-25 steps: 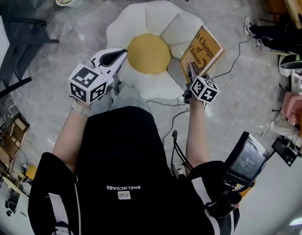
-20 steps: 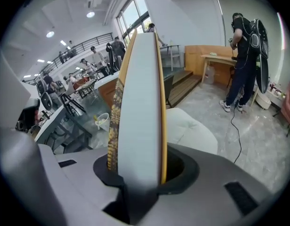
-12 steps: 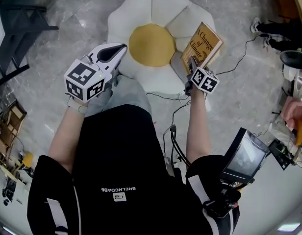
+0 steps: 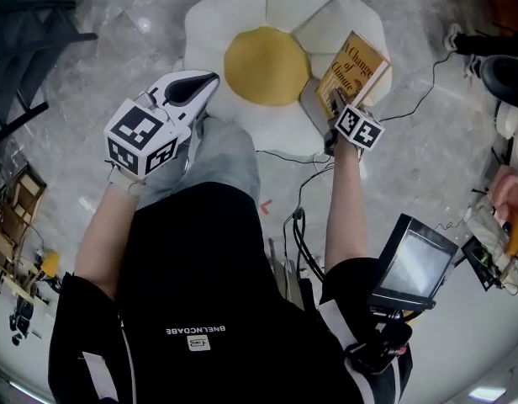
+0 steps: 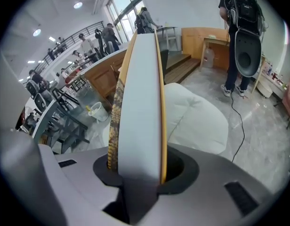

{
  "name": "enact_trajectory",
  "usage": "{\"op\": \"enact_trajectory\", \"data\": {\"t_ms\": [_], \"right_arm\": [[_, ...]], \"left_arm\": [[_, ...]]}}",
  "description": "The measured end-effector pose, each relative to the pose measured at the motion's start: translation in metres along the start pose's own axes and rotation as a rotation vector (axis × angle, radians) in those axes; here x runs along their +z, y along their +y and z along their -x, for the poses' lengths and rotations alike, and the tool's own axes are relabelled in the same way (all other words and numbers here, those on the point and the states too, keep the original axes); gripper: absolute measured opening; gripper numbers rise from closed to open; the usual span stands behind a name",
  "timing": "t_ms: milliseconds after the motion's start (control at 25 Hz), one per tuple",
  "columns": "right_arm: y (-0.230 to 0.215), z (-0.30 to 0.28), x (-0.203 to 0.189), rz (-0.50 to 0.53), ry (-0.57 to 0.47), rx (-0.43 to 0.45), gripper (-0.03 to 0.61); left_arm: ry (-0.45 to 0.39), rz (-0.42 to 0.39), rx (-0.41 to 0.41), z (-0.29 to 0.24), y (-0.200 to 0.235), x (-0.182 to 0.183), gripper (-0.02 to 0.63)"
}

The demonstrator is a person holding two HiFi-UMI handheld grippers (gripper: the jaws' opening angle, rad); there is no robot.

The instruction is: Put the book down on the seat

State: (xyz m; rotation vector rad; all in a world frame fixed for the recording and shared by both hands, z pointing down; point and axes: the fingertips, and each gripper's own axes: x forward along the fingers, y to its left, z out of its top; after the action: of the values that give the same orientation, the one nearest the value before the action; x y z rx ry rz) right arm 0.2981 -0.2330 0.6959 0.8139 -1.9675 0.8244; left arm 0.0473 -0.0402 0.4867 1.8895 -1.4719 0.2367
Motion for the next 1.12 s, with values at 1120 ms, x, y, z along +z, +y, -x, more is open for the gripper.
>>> {"op": "enact_trajectory", "data": {"t_ms": [1120], "right_arm": [[-0.051, -0.174, -0.068, -0.049, 0.213, -0.105, 0.158]], "left_arm": [[0.079, 0.117, 0.006, -0.042, 0.098, -0.093, 0.014]]}}
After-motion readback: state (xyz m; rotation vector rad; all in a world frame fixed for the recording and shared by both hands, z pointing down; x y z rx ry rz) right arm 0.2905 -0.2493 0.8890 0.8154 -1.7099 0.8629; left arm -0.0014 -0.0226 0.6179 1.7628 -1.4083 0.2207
